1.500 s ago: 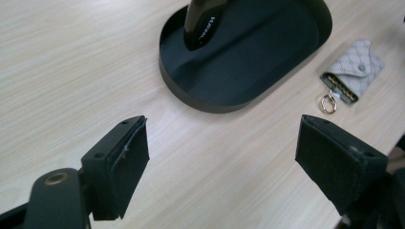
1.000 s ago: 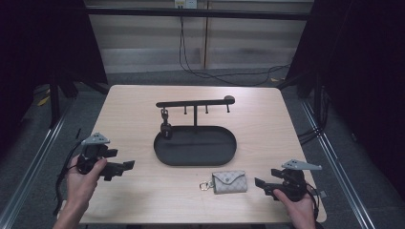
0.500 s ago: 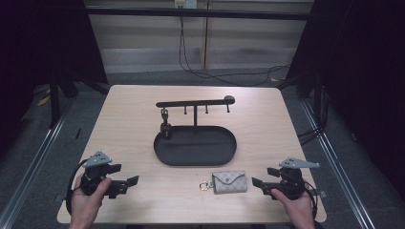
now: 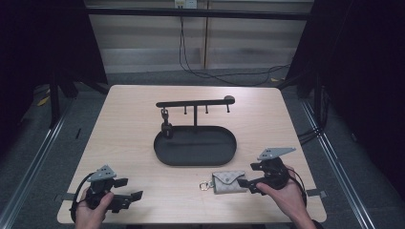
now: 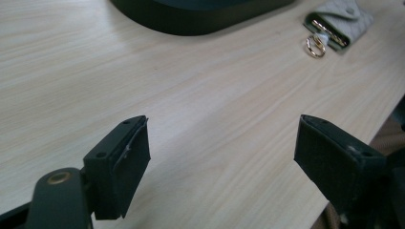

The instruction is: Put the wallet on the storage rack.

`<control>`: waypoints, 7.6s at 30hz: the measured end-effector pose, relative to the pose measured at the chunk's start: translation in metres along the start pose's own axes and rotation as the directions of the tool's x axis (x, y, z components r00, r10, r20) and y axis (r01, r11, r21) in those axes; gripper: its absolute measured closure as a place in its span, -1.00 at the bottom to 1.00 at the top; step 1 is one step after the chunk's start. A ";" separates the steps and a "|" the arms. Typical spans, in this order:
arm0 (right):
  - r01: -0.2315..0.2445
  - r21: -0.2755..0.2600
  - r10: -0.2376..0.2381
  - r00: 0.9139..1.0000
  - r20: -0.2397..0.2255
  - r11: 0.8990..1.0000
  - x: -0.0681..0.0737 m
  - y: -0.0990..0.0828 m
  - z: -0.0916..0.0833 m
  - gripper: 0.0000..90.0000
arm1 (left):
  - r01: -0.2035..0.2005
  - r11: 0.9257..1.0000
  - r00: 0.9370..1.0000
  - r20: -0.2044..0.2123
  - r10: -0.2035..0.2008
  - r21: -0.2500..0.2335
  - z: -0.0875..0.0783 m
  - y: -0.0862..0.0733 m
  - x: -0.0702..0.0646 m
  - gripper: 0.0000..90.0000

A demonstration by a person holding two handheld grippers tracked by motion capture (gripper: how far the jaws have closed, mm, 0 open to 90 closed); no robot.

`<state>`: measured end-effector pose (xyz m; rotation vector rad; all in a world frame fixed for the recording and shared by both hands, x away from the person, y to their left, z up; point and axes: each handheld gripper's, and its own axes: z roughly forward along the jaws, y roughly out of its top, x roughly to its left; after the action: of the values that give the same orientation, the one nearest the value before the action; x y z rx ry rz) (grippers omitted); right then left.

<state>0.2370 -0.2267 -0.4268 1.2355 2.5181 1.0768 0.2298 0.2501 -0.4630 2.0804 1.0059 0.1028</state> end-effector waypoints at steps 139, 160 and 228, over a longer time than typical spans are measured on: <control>0.413 0.627 -0.348 0.909 -0.232 0.661 0.020 0.099 0.081 -0.32 | 0.000 1.000 0.998 0.058 -0.001 0.020 0.004 0.002 0.008 -0.62; 0.331 0.574 -0.283 0.943 -0.175 0.749 0.009 0.125 0.058 -0.31 | -0.018 1.000 0.998 0.054 0.017 0.021 0.004 0.002 0.006 -0.62; -0.451 0.308 0.420 0.892 0.165 0.838 -0.081 0.136 0.067 -0.31 | 0.013 1.000 0.998 0.066 -0.015 0.028 0.005 0.000 0.009 -0.62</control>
<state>0.4042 -0.1944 -0.4015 1.9809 2.4813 0.6355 0.2378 0.2530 -0.4680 2.0875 0.9869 0.0133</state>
